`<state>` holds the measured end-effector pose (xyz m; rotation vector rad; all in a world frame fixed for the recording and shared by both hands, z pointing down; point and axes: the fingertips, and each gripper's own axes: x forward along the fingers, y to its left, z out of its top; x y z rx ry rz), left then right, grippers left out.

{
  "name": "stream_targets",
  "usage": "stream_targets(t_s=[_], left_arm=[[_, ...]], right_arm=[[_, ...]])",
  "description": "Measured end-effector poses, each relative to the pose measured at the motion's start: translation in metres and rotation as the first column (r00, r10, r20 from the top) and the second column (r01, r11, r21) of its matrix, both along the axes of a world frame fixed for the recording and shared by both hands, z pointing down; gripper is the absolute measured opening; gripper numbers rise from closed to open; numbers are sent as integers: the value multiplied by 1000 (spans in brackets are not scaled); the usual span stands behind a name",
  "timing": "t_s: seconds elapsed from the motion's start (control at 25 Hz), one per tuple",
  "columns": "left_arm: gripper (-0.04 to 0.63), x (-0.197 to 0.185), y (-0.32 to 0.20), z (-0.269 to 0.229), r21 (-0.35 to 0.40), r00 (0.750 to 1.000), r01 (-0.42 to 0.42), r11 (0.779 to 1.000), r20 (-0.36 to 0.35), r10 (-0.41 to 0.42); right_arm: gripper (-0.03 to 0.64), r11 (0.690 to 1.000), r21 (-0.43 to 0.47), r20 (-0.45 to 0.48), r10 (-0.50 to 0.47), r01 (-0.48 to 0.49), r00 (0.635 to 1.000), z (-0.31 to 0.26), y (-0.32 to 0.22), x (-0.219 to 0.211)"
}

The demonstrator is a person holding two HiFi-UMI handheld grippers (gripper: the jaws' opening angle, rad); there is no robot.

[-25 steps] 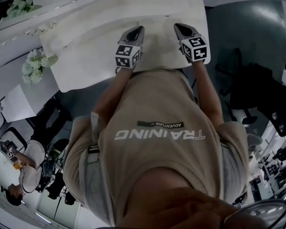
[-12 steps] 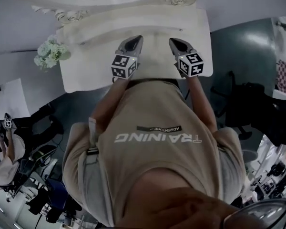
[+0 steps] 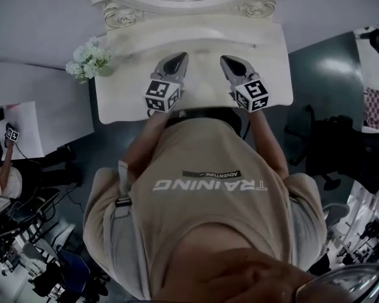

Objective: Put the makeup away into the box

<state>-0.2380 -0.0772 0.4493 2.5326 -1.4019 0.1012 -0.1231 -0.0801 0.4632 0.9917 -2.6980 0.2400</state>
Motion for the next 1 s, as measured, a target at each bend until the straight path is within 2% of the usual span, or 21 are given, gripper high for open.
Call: stream_targets(t_s=[0.24,0.36,0.52,0.8,1.0], left_arm=[[8,-35,28,-17,59,999,-28,998,37,26],[6,-47,33,-14,73,999,-26,997,37,23],[6,-47,35,-9,78,1000,-22,997,9,21],[6,-38,41,-18,111,999,-44,993,15,42],[6,-47,36,-20,119,999,-33,992,21,31]], right_arm=[[5,993,80,44,80,-83,996,-29,20,-19],[5,988,113,26,100,-103,995,-37,31,-25],[5,987,111,-1,121,-120,993,-33,44,-24],[3,983,129,-20,135,-131,991,-39,53,-21],[5,983,130,2,133,-132,991,-36,48,-30]])
